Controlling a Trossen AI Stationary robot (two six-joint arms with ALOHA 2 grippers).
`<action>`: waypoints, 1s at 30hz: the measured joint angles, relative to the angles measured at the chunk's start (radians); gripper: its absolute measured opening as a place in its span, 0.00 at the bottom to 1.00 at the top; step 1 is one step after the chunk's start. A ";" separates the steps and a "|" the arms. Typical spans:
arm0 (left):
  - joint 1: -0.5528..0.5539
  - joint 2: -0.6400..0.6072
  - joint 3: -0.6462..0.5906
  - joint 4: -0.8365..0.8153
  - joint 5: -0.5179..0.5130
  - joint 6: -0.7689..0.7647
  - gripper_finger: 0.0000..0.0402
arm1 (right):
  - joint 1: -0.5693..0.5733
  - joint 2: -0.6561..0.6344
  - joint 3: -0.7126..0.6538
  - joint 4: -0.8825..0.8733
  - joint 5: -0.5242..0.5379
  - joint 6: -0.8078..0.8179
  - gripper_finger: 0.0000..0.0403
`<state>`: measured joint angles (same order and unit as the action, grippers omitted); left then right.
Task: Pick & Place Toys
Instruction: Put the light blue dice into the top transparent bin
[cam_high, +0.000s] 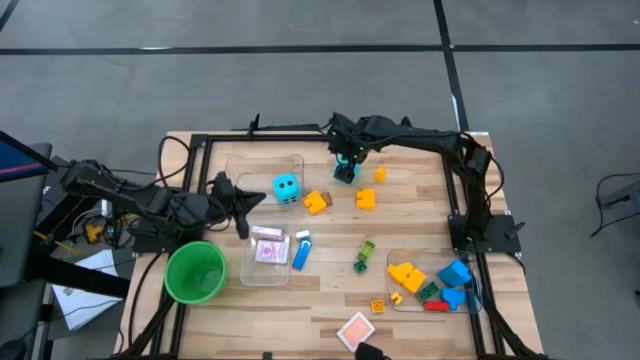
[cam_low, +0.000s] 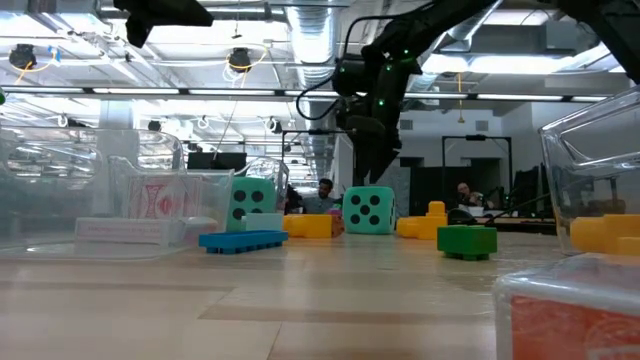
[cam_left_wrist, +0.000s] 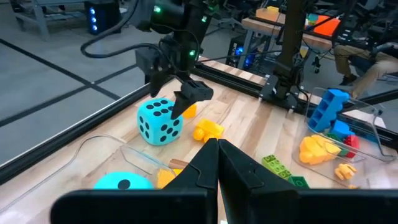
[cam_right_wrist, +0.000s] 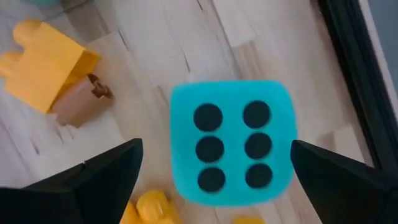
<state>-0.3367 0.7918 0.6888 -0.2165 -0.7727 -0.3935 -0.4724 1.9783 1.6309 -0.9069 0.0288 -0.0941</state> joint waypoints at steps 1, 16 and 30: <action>0.000 0.000 0.000 0.000 0.000 0.000 0.00 | 0.000 -0.005 -0.008 0.019 0.000 0.000 0.99; 0.000 0.000 0.000 0.000 0.001 -0.004 0.00 | -0.022 -0.012 -0.117 0.100 0.047 -0.028 0.99; 0.000 0.000 0.000 0.001 -0.001 -0.004 0.00 | -0.035 0.037 -0.119 0.168 -0.011 -0.037 0.99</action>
<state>-0.3364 0.7918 0.6888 -0.2157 -0.7735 -0.3977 -0.5072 2.0149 1.5121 -0.7386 0.0181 -0.1311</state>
